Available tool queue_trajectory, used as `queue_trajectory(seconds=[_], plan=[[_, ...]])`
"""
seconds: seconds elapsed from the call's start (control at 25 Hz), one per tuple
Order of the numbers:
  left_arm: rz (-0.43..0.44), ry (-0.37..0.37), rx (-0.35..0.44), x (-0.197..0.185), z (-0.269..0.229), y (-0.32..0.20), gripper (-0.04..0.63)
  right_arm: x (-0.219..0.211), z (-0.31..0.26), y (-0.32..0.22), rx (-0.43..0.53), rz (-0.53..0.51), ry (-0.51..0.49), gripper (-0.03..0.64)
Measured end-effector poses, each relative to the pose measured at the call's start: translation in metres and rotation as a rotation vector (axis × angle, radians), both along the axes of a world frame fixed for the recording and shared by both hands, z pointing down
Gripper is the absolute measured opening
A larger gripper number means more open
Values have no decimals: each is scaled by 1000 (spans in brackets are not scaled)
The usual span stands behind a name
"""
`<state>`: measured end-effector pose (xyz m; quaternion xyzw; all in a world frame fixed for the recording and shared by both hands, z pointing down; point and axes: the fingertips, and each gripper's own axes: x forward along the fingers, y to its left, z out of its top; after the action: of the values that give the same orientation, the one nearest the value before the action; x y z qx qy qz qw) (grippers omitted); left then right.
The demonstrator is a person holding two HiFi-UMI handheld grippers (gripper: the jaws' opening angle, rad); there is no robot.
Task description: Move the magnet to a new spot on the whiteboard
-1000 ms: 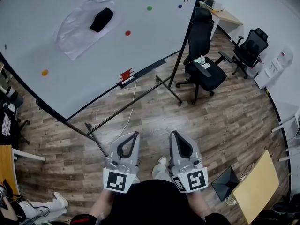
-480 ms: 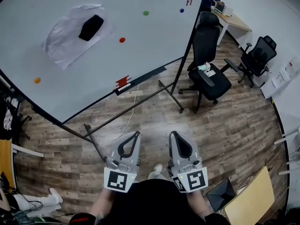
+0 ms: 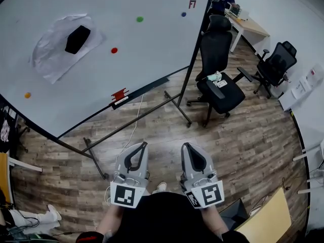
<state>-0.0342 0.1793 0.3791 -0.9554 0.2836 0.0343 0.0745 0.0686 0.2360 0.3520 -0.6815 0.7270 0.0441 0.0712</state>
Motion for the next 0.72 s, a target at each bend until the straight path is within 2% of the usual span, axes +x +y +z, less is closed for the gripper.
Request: queue_trajectory(seconds=[0.24,0.4,0.56,0.72], plan=[[-18,-10,-46,12,9,-8,2,14,1,-10,-1,-14,-5,2],[-40,-2,-19,16,4,-22,2,19,5,-20,-15,-28,-7,2],[-47,-29,16,19,7,-37,2,23,14,-34,-37,-30,-11,2],[-37,-23,-3,25,14,-57,2,29,17,-51,-44,-21,0,2]])
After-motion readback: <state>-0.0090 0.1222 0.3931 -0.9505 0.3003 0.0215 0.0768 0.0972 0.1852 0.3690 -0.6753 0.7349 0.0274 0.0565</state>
